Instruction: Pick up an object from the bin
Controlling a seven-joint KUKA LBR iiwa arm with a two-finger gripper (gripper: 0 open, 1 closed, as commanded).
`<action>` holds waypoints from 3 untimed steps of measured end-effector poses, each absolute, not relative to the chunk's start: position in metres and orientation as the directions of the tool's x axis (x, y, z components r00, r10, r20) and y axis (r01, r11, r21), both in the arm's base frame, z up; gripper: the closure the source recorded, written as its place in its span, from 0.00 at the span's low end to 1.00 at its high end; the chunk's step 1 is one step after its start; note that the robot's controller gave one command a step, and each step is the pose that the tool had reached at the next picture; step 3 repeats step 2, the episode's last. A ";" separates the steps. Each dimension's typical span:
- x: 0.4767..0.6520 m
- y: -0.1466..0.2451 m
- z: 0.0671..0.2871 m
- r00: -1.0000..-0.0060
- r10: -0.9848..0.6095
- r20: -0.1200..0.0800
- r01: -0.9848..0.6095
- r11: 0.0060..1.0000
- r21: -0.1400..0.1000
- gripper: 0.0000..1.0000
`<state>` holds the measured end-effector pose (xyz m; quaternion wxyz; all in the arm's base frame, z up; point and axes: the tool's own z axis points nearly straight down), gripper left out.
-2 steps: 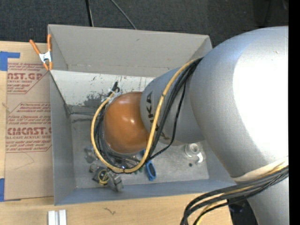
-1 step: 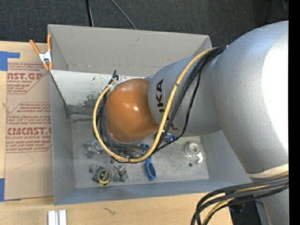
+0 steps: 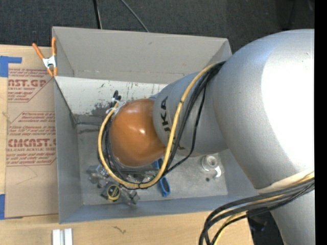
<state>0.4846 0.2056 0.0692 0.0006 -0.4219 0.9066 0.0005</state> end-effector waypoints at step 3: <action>0.500 0.200 0.211 -0.577 -0.817 -0.009 -0.817 0.577 -0.005 1.00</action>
Offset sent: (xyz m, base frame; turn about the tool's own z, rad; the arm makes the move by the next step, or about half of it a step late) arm 0.0000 0.0000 0.0000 0.0000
